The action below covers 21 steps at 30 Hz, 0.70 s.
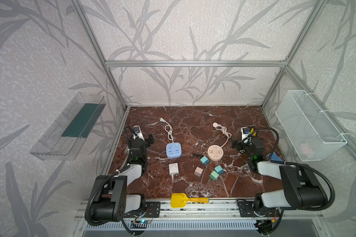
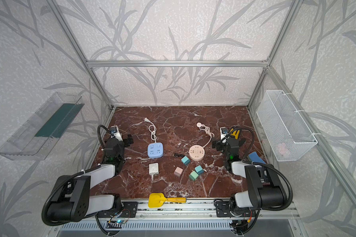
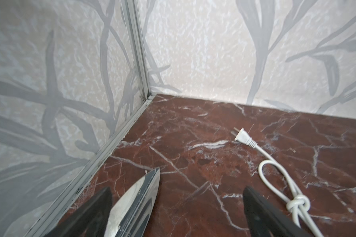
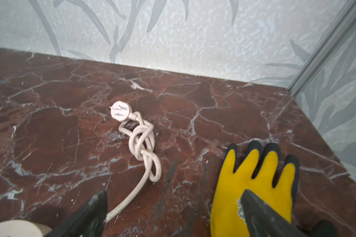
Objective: Insert plugs into power strip
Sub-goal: Pick up the plug from the bottom-center of the table.
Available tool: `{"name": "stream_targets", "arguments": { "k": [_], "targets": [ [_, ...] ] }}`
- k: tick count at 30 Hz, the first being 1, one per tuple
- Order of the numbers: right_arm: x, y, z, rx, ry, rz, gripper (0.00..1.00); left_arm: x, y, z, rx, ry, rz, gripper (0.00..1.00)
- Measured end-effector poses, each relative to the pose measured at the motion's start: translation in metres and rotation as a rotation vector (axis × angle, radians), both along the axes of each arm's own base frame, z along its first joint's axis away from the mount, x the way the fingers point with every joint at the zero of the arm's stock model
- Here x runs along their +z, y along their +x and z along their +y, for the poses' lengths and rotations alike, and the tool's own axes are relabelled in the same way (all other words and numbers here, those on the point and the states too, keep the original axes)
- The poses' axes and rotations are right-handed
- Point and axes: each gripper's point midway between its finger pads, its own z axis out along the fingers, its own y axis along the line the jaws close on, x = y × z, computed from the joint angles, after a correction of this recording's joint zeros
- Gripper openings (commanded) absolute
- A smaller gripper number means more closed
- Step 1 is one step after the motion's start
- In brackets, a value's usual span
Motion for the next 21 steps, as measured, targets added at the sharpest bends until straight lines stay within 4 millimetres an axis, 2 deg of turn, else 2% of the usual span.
{"name": "stream_targets", "arguments": {
  "k": [4, 7, 9, 11, 13, 17, 21],
  "targets": [
    [0.055, 0.018, -0.010, -0.094, 0.070, -0.007, 0.99, 0.011, -0.007, 0.004, 0.057, -0.076, -0.007, 0.99],
    [0.080, 0.026, -0.013, -0.139, 0.125, 0.024, 0.99, 0.018, -0.002, 0.005, 0.090, -0.162, 0.034, 0.99],
    [0.081, 0.026, -0.012, -0.153, 0.155, 0.091, 0.99, 0.032, 0.007, -0.001, 0.076, -0.223, 0.051, 0.99],
    [0.074, 0.020, -0.008, -0.161, 0.193, 0.193, 0.98, 0.044, 0.014, -0.015, 0.039, -0.271, 0.072, 0.99],
    [0.067, 0.011, 0.000, -0.155, 0.231, 0.311, 0.93, 0.051, 0.019, -0.036, -0.013, -0.314, 0.110, 0.99],
    [0.064, -0.014, 0.026, -0.099, 0.297, 0.501, 0.92, 0.047, 0.021, -0.070, -0.082, -0.373, 0.241, 0.99],
    [0.058, -0.057, 0.056, -0.043, 0.402, 0.625, 0.99, 0.032, 0.009, -0.104, -0.174, -0.451, 0.341, 0.99]
  ]
}}
